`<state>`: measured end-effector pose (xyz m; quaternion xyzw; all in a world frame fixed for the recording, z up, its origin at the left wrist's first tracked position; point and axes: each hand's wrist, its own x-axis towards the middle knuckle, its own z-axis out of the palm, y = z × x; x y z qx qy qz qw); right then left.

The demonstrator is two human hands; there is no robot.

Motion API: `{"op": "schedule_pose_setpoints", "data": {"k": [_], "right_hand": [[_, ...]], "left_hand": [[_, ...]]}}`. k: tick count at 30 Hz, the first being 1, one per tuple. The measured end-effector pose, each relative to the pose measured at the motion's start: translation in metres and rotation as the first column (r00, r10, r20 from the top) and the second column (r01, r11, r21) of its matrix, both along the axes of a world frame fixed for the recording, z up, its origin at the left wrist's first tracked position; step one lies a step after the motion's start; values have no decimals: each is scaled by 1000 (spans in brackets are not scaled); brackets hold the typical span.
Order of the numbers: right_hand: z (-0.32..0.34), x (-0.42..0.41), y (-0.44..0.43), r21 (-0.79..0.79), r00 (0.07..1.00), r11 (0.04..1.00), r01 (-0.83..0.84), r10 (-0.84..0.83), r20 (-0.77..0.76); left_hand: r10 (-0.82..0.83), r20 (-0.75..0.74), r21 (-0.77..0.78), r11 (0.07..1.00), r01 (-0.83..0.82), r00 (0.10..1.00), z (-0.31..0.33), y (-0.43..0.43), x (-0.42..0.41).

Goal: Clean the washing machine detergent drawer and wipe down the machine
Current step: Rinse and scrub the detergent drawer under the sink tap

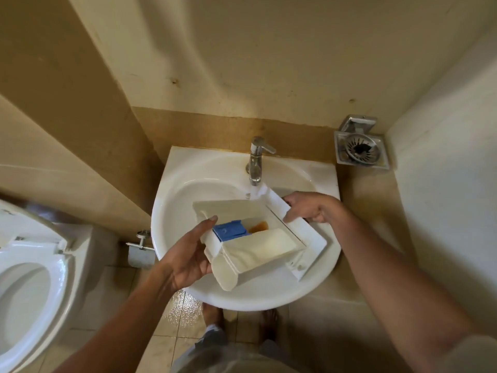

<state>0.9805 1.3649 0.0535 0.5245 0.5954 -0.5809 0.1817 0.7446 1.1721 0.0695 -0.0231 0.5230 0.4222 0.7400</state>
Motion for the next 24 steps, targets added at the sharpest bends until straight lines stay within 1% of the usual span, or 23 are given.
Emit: {"op": "schedule_pose_setpoints", "data": {"k": [2,3,5,7,10,16,19,22,24], "right_hand": [[-2,-12,10,2,997,997,-78,78,-11],[-2,-18,15,33,993,993,-114,114,-9],[-3,-32,22,177,983,967,-183,180,36],[-6,-46,28,327,988,932,-156,143,63],[-7,-63,34,470,999,881,-50,43,25],[-13,-72,43,581,999,813,-42,50,2],[-17,-75,46,628,997,775,-74,65,38],[-15,-77,45,669,995,738,-85,30,93],[-16,-79,40,736,990,670,-96,-13,141]], "left_hand": [[22,-14,42,999,-22,1000,5,-7,12],[24,-25,61,998,-23,999,7,-11,19],[67,-16,92,994,-65,998,8,-15,33],[147,25,89,985,-148,989,4,-14,45],[213,52,99,971,-217,976,-3,-10,56],[304,94,94,945,-312,948,-8,-11,66],[303,53,121,944,-308,951,-8,-9,71],[290,-1,164,944,-286,957,-3,-4,76],[286,-32,192,942,-275,958,0,1,79]]}}
